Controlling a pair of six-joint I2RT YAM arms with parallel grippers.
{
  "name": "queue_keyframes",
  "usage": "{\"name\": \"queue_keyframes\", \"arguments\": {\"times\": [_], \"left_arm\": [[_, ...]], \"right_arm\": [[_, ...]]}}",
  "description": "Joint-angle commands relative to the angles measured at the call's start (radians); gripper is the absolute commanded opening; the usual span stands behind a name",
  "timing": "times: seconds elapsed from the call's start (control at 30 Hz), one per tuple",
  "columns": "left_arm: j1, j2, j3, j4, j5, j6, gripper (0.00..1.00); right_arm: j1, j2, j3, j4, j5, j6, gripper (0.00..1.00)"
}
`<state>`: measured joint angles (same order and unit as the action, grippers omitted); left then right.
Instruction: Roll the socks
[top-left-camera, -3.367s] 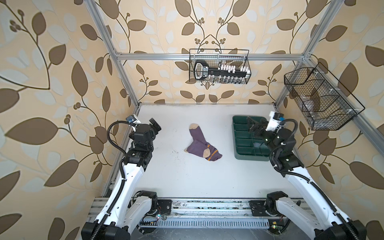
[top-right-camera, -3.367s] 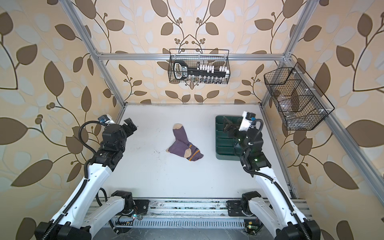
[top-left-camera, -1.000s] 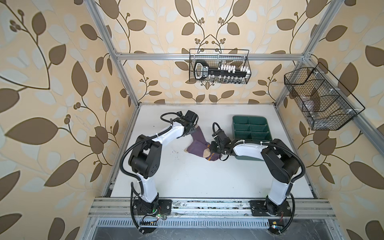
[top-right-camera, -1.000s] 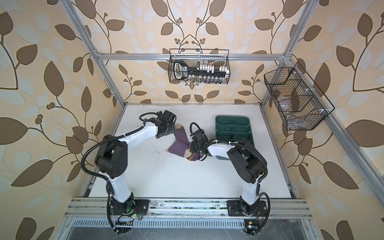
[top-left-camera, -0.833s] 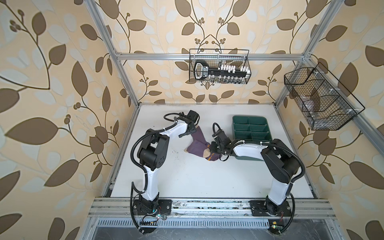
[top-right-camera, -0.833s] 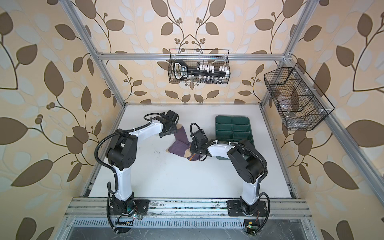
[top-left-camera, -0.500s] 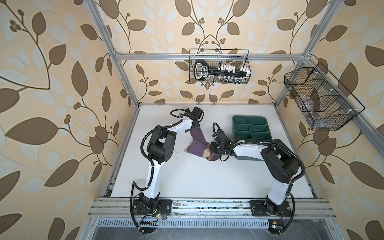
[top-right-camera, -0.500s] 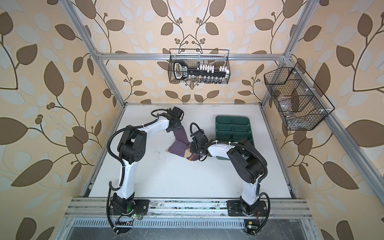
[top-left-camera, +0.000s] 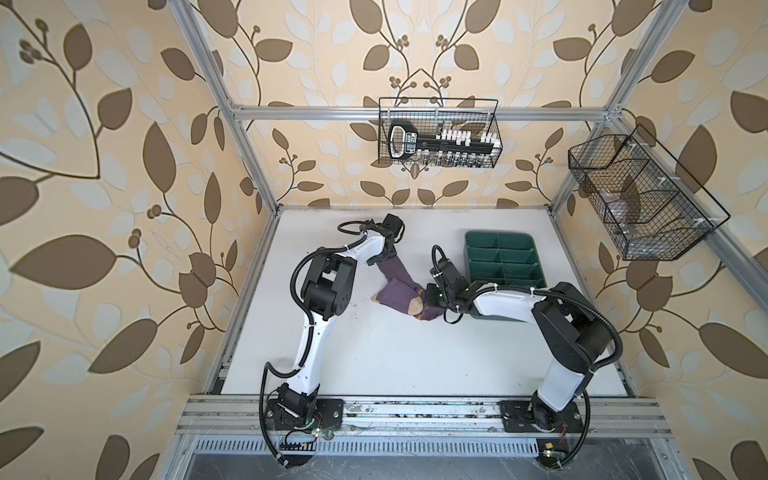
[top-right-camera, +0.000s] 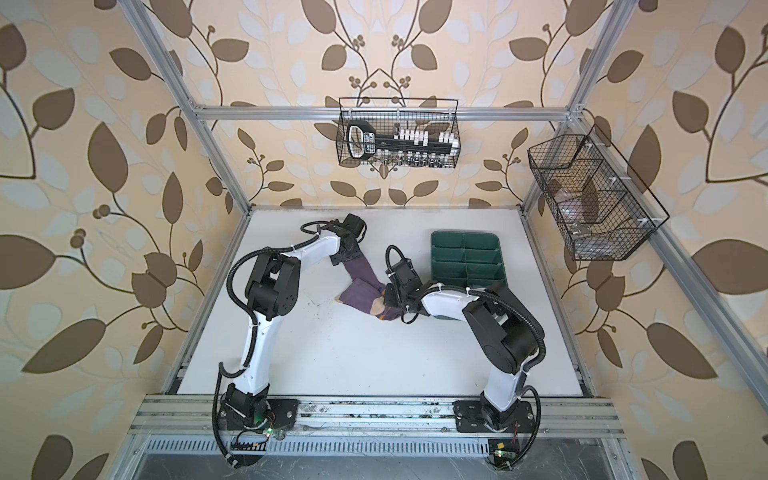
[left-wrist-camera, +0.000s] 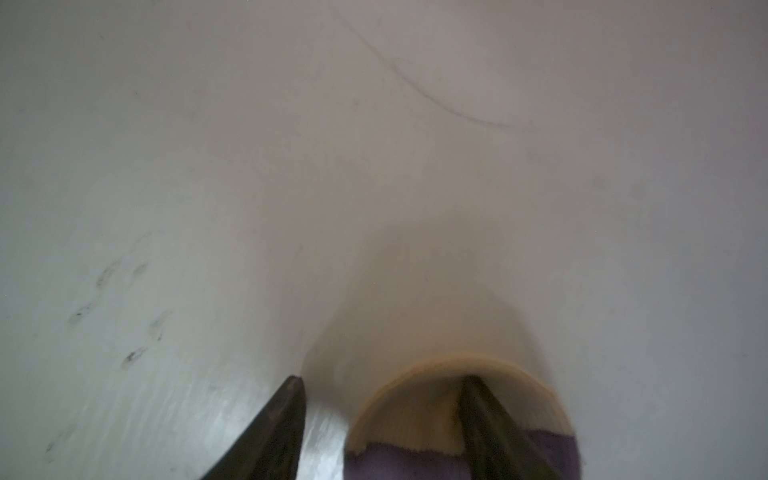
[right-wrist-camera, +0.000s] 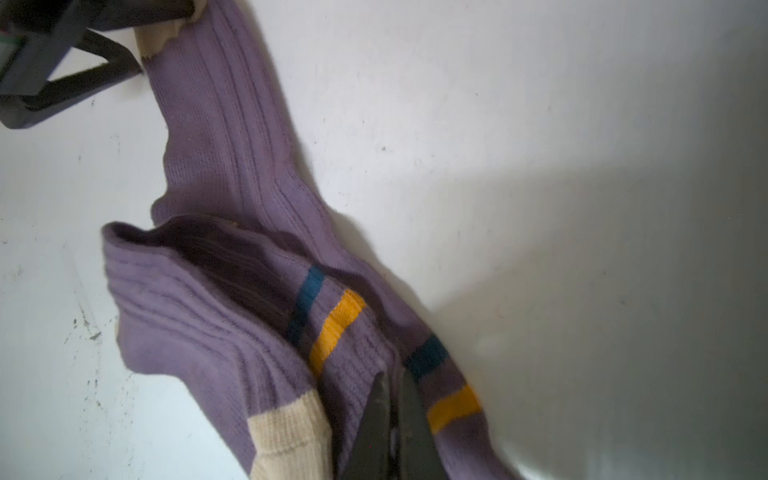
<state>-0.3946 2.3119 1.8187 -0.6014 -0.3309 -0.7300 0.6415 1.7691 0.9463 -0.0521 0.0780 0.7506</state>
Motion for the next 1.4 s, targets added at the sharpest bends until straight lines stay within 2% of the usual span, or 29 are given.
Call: {"name": "queue_keyframes", "arguments": {"times": [0.0,0.67,1.37], "left_arm": [[0.019,-0.03,-0.069,-0.046,-0.038,-0.049,0.6],[0.034,-0.094,-0.145,-0.049,-0.059,-0.022,0.62],[0.046,-0.134,-0.197,-0.051,-0.144,0.036,0.68]], "right_arm": [[-0.008,-0.034,-0.026,-0.018,0.008,-0.006,0.0],[-0.063,-0.048,-0.099,-0.008,0.043,-0.019,0.0],[-0.081,-0.098,-0.165,-0.001,0.093,-0.028,0.0]]}}
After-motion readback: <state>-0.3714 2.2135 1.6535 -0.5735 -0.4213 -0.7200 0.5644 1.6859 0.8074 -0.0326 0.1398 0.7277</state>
